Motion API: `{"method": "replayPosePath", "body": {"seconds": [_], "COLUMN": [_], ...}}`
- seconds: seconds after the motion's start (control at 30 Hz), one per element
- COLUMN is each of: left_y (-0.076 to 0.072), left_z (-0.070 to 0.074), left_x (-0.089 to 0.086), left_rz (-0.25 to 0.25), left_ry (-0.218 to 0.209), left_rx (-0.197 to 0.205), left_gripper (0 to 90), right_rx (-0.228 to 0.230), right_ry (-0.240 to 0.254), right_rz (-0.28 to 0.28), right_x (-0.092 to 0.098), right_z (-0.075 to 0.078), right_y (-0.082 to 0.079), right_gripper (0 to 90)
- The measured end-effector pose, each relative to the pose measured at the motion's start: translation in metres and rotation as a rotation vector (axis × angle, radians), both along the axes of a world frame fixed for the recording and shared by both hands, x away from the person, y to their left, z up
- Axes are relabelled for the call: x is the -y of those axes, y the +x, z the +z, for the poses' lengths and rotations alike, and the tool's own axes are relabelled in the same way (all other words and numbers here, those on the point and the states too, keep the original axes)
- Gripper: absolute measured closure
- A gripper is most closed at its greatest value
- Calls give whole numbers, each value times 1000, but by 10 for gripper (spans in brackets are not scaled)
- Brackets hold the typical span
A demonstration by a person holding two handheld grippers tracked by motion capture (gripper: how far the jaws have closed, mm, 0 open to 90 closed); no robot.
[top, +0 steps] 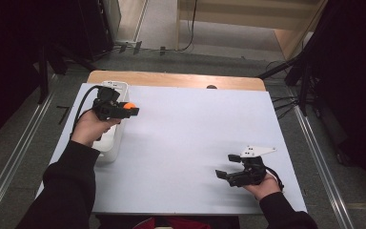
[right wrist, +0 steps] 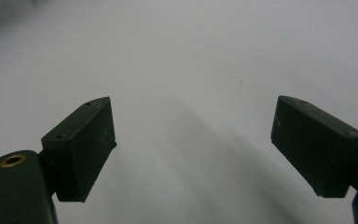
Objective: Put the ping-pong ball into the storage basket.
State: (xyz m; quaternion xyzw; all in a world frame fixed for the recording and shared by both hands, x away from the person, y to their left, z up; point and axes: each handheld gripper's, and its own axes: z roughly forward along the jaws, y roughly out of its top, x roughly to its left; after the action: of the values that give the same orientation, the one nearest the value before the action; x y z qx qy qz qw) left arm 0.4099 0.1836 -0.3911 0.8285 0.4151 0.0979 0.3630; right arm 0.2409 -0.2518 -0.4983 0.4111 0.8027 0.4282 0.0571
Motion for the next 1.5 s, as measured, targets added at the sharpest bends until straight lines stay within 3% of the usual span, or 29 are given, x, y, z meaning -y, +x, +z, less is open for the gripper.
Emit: {"method": "replayPosePath", "body": {"seconds": [0.77,1.5], "left_y": [2,5], "left_z": [7,9], "left_x": [-20,-42], "left_rz": [47,132], "left_ry": [2,4], "left_rx": [8,16], "left_gripper": [499,499], "right_rx": [-6,-3], "right_ry": [-5,-6], "right_rz": [5,6], "right_x": [0,-1], "right_z": [0,0], "right_y": [-1,0], "right_gripper": [124,124]}}
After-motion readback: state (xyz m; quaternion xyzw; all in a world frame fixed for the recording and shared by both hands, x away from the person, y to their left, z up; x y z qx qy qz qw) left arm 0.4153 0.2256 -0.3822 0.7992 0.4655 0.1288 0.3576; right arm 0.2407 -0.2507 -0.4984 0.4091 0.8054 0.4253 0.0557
